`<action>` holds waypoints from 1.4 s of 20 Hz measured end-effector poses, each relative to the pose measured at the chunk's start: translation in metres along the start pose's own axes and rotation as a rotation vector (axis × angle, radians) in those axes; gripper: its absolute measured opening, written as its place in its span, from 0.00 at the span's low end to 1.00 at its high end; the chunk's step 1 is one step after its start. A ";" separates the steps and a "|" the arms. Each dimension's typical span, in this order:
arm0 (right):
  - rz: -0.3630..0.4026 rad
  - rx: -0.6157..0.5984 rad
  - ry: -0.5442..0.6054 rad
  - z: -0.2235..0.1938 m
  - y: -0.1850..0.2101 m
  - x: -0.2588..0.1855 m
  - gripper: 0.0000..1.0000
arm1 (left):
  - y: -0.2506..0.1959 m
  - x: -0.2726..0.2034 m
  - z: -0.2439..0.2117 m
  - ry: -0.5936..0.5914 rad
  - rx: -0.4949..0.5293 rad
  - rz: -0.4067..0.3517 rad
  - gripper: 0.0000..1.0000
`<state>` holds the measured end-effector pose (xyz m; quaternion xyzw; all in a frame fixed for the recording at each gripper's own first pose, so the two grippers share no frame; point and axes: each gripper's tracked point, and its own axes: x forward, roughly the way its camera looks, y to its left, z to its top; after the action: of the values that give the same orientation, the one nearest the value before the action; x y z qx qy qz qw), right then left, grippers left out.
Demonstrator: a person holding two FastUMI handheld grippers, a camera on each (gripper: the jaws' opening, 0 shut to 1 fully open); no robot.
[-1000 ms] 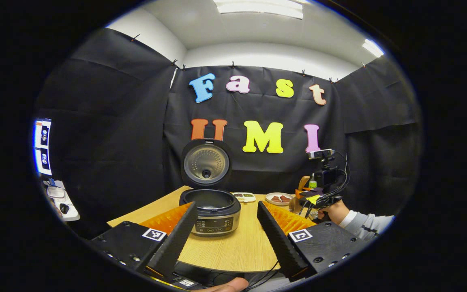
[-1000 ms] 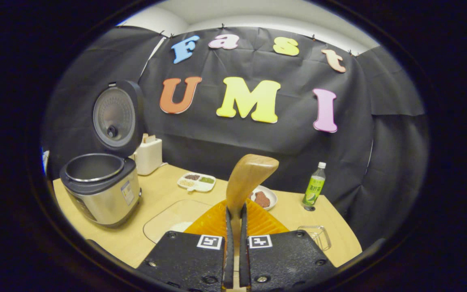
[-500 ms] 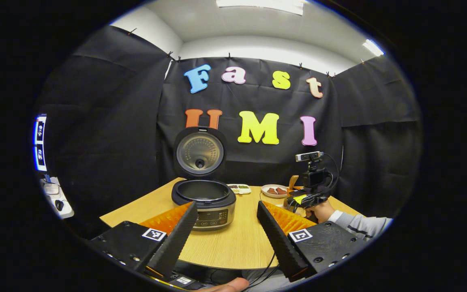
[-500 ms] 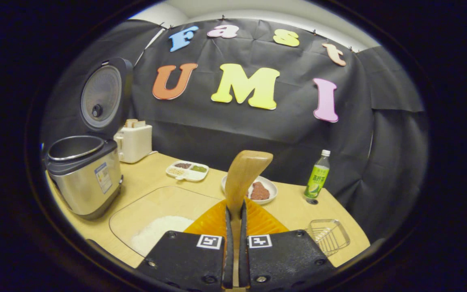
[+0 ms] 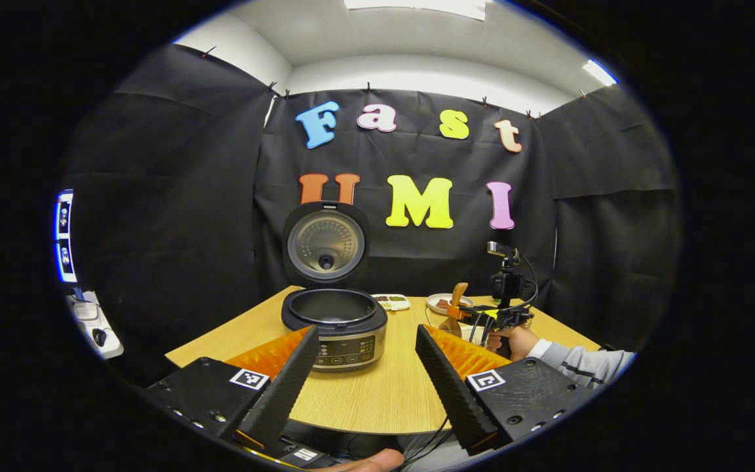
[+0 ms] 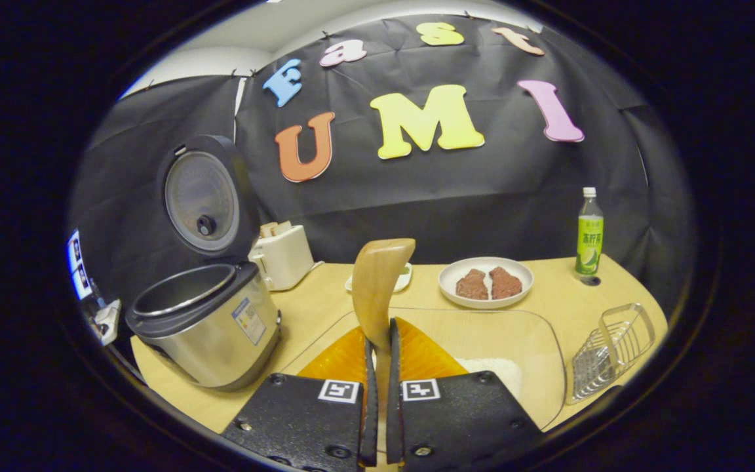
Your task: Close the left gripper, press the button to open the rice cooker; take a wooden spoon from the chopstick holder with the right hand, scoop a spoonful of rice and pour it into the rice cooker, then put the wooden spoon back into the chopstick holder.
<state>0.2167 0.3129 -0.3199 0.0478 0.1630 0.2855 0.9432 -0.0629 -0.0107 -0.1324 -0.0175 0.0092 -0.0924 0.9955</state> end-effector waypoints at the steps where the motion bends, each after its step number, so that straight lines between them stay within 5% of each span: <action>1: 0.007 0.045 0.005 0.000 -0.001 -0.001 0.11 | 0.001 0.000 0.000 0.000 -0.004 0.002 0.94; 6: 0.031 0.291 0.023 0.003 -0.017 -0.004 0.11 | 0.009 0.000 0.002 -0.003 -0.009 0.019 0.94; 14: 0.053 0.476 -0.019 0.013 -0.038 -0.018 0.11 | 0.009 -0.004 0.001 -0.004 -0.011 0.022 0.94; 28: 0.140 0.974 -0.127 0.046 -0.072 -0.051 0.10 | 0.007 -0.005 -0.004 0.005 0.052 0.023 0.94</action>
<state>0.2304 0.2248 -0.2753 0.5110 0.2160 0.2356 0.7980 -0.0666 -0.0027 -0.1369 0.0085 0.0097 -0.0810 0.9966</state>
